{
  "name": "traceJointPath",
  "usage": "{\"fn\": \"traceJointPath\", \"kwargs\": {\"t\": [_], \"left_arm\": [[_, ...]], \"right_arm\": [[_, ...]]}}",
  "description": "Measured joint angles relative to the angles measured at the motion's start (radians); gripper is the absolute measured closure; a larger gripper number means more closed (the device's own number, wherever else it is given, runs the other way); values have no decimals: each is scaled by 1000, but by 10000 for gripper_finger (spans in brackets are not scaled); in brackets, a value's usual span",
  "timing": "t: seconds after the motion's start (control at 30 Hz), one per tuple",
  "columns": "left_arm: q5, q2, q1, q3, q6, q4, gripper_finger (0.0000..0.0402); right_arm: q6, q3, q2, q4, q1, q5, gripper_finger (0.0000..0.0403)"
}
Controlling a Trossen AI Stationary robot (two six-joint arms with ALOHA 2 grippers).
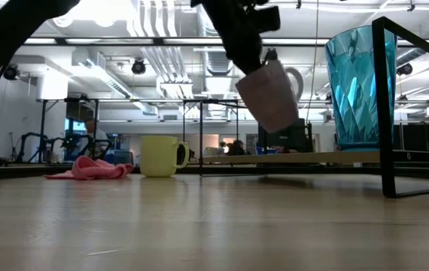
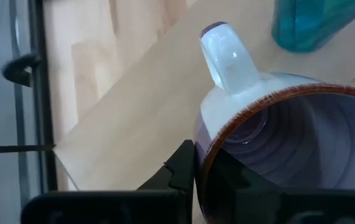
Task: Stack small to large cups/mugs on shelf
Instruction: Put the purple mug on the shelf
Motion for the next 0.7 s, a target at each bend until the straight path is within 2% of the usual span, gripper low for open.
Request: {"fn": "traceJointPath", "kwargs": {"t": [0.37, 0.7], "left_arm": [[2, 33, -1, -14, -3, 65, 394], [24, 33, -2, -29, -4, 52, 393]], "right_arm": [[-39, 0, 0, -1, 0, 17, 323], [-47, 0, 0, -4, 0, 17, 323]]}}
